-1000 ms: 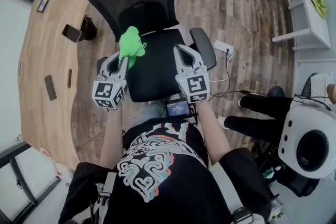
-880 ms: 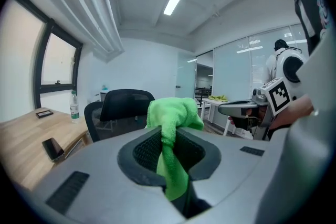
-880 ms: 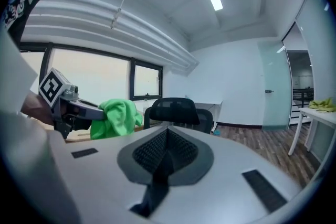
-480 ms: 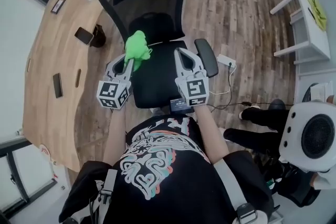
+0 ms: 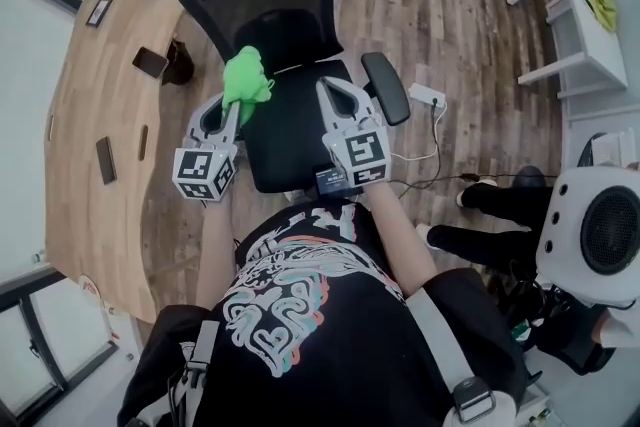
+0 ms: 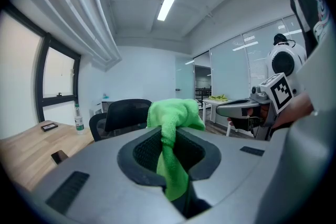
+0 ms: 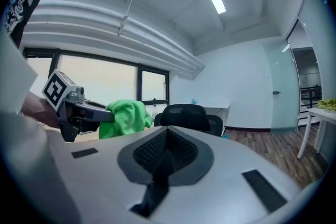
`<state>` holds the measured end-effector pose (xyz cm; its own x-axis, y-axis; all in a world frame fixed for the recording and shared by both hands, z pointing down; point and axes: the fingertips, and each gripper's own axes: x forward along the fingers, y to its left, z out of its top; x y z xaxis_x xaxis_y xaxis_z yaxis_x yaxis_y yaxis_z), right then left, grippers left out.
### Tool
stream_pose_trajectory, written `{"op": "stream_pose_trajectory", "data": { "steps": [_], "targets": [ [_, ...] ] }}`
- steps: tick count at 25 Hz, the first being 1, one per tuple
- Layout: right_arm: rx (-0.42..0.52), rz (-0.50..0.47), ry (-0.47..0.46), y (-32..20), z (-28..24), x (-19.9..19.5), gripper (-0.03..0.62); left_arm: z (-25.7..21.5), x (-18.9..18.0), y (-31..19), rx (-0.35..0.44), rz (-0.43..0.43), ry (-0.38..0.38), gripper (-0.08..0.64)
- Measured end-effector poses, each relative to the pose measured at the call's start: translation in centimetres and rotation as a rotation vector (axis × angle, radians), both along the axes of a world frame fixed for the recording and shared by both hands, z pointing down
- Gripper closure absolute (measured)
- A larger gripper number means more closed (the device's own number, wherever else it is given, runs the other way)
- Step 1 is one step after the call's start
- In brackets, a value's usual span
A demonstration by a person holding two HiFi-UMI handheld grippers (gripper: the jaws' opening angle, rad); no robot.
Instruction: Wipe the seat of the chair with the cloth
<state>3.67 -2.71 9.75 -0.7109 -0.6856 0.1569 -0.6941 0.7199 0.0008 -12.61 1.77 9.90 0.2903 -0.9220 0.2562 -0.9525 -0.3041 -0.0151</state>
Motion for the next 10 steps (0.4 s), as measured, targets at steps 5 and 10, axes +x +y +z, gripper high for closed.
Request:
{"op": "stream_pose_trajectory", "data": {
  "steps": [5, 10],
  "targets": [
    [-0.005, -0.020, 0.011, 0.8, 0.3, -0.1, 0.591, -0.2, 0.6, 0.2, 0.008, 0.002, 0.000, 0.508],
    [-0.018, -0.019, 0.025, 1.0, 0.9, 0.8, 0.591, -0.6, 1.5, 0.7, 0.024, 0.012, -0.003, 0.508]
  ]
}}
